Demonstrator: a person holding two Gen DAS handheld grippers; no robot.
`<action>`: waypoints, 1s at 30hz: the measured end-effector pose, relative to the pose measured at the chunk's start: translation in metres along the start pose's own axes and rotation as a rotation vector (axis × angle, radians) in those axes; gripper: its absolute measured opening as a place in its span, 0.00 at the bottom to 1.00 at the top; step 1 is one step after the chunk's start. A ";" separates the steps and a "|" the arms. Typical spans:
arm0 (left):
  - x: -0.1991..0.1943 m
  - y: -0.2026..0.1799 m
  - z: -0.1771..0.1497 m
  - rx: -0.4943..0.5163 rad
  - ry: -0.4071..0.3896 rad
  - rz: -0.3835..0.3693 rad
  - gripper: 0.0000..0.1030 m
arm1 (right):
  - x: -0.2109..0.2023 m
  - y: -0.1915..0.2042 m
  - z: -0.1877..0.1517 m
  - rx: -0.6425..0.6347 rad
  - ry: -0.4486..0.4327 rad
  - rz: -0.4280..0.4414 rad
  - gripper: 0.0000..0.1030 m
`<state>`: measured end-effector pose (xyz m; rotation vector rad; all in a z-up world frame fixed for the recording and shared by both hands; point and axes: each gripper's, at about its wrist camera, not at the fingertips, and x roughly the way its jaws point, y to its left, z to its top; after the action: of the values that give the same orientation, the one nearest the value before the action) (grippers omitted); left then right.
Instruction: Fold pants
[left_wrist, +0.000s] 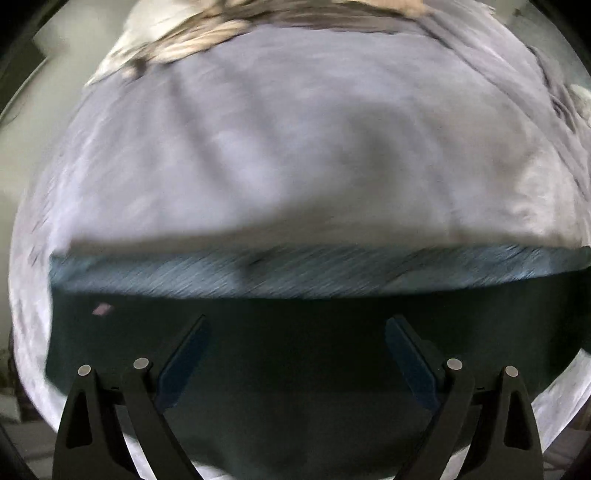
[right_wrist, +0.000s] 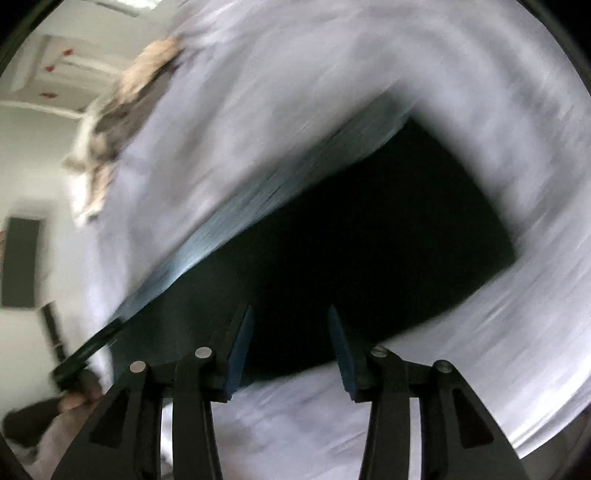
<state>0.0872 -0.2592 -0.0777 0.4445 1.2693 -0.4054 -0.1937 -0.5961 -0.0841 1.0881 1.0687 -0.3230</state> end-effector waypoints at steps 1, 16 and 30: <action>0.002 0.007 -0.002 -0.014 0.006 0.012 0.93 | 0.006 0.008 -0.012 -0.007 0.030 0.042 0.45; 0.047 0.208 -0.055 -0.125 0.070 0.027 1.00 | 0.217 0.179 -0.138 0.081 0.364 0.386 0.45; 0.042 0.232 -0.066 -0.033 0.027 -0.039 1.00 | 0.209 0.213 -0.150 -0.066 0.348 0.045 0.24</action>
<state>0.1651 -0.0300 -0.1120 0.3994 1.3109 -0.4120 -0.0272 -0.3137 -0.1462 1.1319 1.3509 -0.0605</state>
